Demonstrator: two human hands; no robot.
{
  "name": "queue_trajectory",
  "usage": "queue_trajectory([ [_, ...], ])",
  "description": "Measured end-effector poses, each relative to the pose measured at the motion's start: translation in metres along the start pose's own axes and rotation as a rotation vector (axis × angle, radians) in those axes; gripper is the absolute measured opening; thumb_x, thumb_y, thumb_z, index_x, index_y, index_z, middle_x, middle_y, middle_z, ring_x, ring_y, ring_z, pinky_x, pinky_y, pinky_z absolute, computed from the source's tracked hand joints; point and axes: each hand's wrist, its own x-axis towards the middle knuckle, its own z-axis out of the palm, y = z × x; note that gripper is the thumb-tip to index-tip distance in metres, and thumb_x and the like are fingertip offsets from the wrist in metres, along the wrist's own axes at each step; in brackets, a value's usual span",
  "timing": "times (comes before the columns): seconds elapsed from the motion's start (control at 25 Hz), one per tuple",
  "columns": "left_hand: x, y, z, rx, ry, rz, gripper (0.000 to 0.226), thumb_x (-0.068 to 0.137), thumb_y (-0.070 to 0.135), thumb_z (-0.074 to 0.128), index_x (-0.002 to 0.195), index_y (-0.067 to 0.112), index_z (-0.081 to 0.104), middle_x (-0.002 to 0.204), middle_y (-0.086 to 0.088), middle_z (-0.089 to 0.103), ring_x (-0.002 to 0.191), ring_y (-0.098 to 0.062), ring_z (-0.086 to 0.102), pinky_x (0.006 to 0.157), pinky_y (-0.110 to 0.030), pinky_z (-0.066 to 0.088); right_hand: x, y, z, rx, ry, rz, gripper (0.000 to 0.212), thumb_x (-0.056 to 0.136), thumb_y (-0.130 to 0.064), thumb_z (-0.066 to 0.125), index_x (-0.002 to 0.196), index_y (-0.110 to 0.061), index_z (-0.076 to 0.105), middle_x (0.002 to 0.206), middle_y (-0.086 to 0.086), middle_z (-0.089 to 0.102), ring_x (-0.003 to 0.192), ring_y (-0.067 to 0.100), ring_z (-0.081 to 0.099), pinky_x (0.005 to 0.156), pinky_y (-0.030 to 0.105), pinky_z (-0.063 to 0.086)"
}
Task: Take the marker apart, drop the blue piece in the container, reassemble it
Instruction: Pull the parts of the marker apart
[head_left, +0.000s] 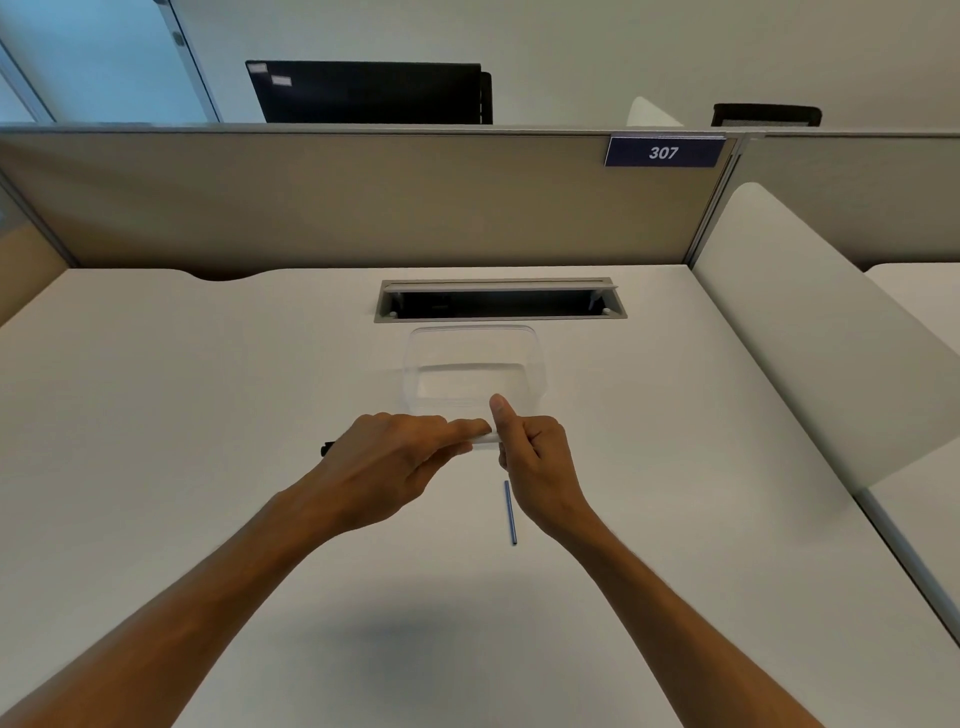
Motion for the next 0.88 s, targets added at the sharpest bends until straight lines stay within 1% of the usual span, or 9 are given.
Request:
queue_trajectory([
  [0.08,0.002,-0.001,-0.001,-0.044,-0.017,-0.024,0.048,0.092,0.041,0.031,0.138,0.032,0.044,0.104,0.000,0.073,0.071,-0.012,0.059,0.071,-0.021,0.047,0.000,-0.001,-0.002,0.013,-0.014,-0.050,0.062,0.092,-0.048,0.045,0.051,-0.001,0.045,0.044,0.003,0.038,0.043,0.010,0.035,0.047,0.024,0.030],
  [0.2,0.003,-0.003,-0.002,-0.088,-0.070,-0.041,0.047,0.093,0.042,0.031,0.139,0.037,0.041,0.075,0.006,0.065,0.055,-0.008,0.047,0.061,-0.011,0.034,-0.001,-0.003,-0.002,0.020,-0.037,-0.106,0.070,0.092,-0.048,0.045,0.054,0.011,0.042,0.047,0.019,0.038,0.045,0.019,0.034,0.047,0.033,0.029],
  [0.28,0.004,-0.005,-0.003,-0.111,-0.095,-0.041,0.047,0.092,0.045,0.029,0.138,0.040,0.040,0.060,0.012,0.050,0.052,-0.010,0.046,0.056,-0.012,0.032,-0.002,-0.002,-0.002,0.017,-0.049,-0.116,0.071,0.093,-0.048,0.045,0.055,0.012,0.041,0.049,0.024,0.038,0.047,0.024,0.033,0.047,0.038,0.028],
  [0.32,0.005,-0.006,-0.004,-0.121,-0.103,-0.042,0.047,0.091,0.046,0.029,0.137,0.042,0.040,0.058,0.010,0.049,0.052,-0.012,0.047,0.055,-0.015,0.034,-0.002,-0.001,-0.002,0.013,-0.057,-0.118,0.071,0.094,-0.048,0.044,0.055,0.012,0.041,0.049,0.025,0.038,0.047,0.025,0.033,0.047,0.038,0.028],
  [0.44,0.005,-0.008,-0.006,-0.191,-0.135,-0.037,0.042,0.091,0.045,0.030,0.133,0.050,0.037,0.059,0.000,0.054,0.053,-0.017,0.048,0.057,-0.025,0.040,-0.003,0.000,-0.003,-0.013,-0.075,-0.149,0.070,0.098,-0.046,0.043,0.055,0.010,0.042,0.047,0.020,0.037,0.046,0.026,0.031,0.047,0.037,0.026],
  [0.52,0.005,-0.008,-0.008,-0.251,-0.159,-0.029,0.037,0.091,0.044,0.031,0.126,0.057,0.033,0.061,0.004,0.057,0.057,-0.017,0.050,0.059,-0.021,0.040,-0.002,-0.001,-0.002,-0.037,-0.073,-0.188,0.069,0.100,-0.045,0.045,0.055,0.007,0.047,0.047,0.022,0.039,0.046,0.032,0.033,0.047,0.038,0.027],
  [0.6,0.005,-0.008,-0.011,-0.301,-0.178,-0.028,0.036,0.095,0.037,0.037,0.128,0.050,0.038,0.059,0.018,0.057,0.060,-0.010,0.052,0.061,-0.014,0.039,-0.002,-0.002,-0.002,-0.051,-0.062,-0.221,0.065,0.098,-0.045,0.043,0.054,0.002,0.047,0.047,0.021,0.040,0.046,0.034,0.034,0.046,0.039,0.027],
  [0.72,0.004,-0.009,-0.016,-0.356,-0.217,-0.010,0.039,0.099,0.017,0.043,0.136,0.029,0.045,0.072,0.044,0.056,0.069,0.002,0.054,0.068,-0.006,0.038,-0.001,-0.003,-0.005,-0.067,-0.047,-0.265,0.061,0.098,-0.043,0.042,0.053,-0.002,0.041,0.047,0.013,0.037,0.044,0.024,0.031,0.045,0.037,0.025],
  [0.88,0.003,-0.010,-0.017,-0.360,-0.231,-0.004,0.040,0.099,0.017,0.044,0.138,0.027,0.046,0.070,0.040,0.056,0.064,-0.003,0.051,0.064,-0.009,0.038,0.000,-0.004,-0.008,-0.132,-0.105,-0.289,0.051,0.101,-0.042,0.041,0.057,-0.016,0.041,0.048,-0.007,0.035,0.046,0.012,0.032,0.047,0.027,0.025],
])
